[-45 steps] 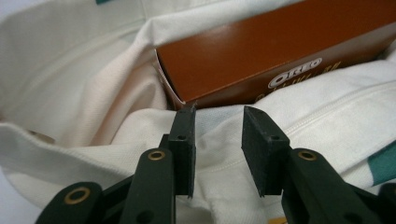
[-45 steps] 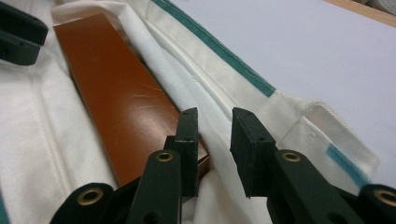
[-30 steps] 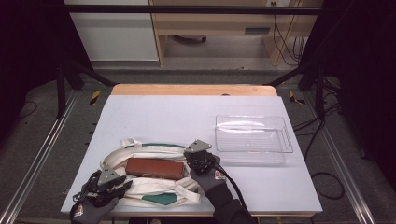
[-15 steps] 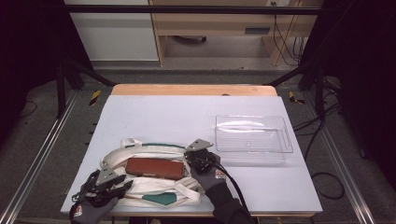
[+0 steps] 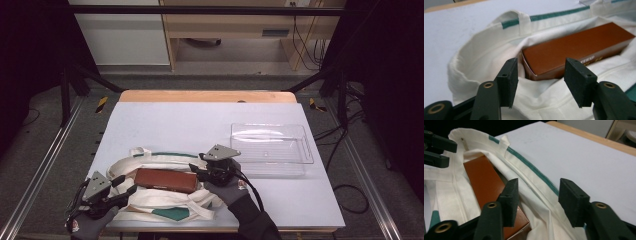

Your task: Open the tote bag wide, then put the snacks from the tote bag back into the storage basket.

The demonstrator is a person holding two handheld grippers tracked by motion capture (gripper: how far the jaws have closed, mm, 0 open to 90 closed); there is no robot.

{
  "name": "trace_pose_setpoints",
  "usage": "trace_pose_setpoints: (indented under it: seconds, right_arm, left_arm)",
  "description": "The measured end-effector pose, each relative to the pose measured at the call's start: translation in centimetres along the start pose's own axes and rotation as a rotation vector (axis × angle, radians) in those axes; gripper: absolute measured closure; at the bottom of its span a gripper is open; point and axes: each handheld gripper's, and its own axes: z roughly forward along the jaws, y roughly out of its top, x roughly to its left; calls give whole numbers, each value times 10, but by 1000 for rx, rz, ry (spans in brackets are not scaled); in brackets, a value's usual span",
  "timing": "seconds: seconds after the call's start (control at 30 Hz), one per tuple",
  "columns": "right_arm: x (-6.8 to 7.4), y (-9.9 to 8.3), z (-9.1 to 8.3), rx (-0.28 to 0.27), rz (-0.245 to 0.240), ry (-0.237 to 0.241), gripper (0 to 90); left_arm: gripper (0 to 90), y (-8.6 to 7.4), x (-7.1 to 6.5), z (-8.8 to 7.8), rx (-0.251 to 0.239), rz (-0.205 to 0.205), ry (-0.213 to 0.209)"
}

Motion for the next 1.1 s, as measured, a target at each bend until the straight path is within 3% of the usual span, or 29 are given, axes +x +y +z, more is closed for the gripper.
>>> trace_pose_setpoints:
  seconds: [0.13, 0.23, 0.37, 0.57, 0.77, 1.1]
  right_arm:
    - [3, 2, -1, 6, 4, 17, 431]
    - [8, 3, 0, 43, 2, 50, 411]
    - [16, 6, 4, 53, -18, 94, 339]
    - [27, 9, 15, 73, -45, 146, 331]
    - [30, 2, 28, 154, -66, 164, 314]
    - [30, -10, 45, 263, -104, 134, 273]
  left_arm:
    - [408, 1, 3, -3, -37, -6, 25]
    - [390, 1, 5, -4, -43, -5, 38]
    - [373, 0, 7, -5, -45, -12, 46]
    - [340, 0, 8, -6, -47, -8, 53]
    - [322, 1, 9, -6, -54, -9, 60]
    - [311, 0, 11, -7, -56, -12, 66]
